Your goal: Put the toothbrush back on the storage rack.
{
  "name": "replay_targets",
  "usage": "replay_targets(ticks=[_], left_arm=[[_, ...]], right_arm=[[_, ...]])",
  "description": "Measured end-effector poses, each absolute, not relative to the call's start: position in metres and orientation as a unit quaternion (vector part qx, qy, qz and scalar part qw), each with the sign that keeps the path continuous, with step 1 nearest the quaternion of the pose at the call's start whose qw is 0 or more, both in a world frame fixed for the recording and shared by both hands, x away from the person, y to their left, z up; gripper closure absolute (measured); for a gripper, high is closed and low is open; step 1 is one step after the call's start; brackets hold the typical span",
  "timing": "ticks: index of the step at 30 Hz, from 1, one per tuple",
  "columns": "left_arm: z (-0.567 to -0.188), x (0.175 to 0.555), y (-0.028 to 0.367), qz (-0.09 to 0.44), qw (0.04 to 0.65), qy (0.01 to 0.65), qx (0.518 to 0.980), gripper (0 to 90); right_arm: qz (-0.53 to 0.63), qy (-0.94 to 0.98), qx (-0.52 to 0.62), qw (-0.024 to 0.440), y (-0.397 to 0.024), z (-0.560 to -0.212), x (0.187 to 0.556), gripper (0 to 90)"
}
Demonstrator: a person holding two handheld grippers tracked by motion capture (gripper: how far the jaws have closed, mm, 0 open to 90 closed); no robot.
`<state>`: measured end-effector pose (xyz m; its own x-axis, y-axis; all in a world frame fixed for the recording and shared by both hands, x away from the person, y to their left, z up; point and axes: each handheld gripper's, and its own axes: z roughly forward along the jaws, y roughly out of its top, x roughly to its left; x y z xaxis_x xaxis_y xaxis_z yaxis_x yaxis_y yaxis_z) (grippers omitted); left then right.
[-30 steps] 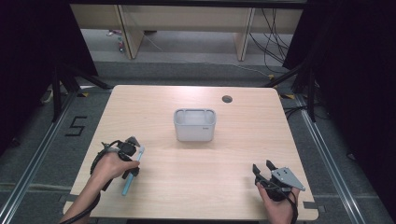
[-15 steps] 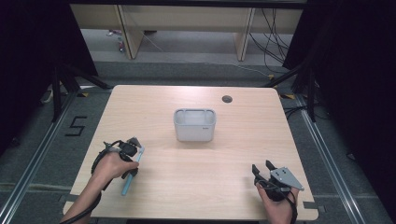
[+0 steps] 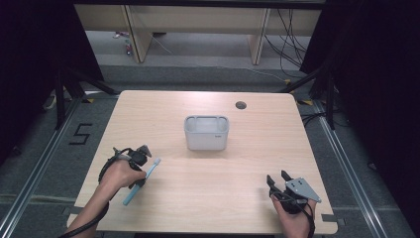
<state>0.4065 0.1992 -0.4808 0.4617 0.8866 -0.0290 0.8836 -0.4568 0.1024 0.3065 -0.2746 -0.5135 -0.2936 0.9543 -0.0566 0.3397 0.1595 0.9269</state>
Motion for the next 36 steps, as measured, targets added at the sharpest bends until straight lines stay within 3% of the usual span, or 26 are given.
replay_targets(ticks=[8, 14, 35, 36], left_arm=[[-0.481, 0.403, 0.206, 0.017, 0.075, 0.485, 0.871, 78.4], [-0.474, 0.399, 0.213, 0.028, 0.108, 0.497, 0.861, 78.4], [-0.472, 0.366, 0.238, 0.081, 0.329, 0.466, 0.817, 78.4], [-0.473, 0.365, 0.239, 0.085, 0.339, 0.465, 0.813, 78.4]], right_arm=[[0.432, 0.678, 0.482, 0.348, -0.273, -0.513, 0.305, 44.2], [0.431, 0.678, 0.483, 0.349, -0.274, -0.513, 0.306, 44.3], [0.436, 0.670, 0.498, 0.336, -0.271, -0.513, 0.303, 44.5], [0.433, 0.676, 0.482, 0.351, -0.273, -0.513, 0.305, 44.5]])
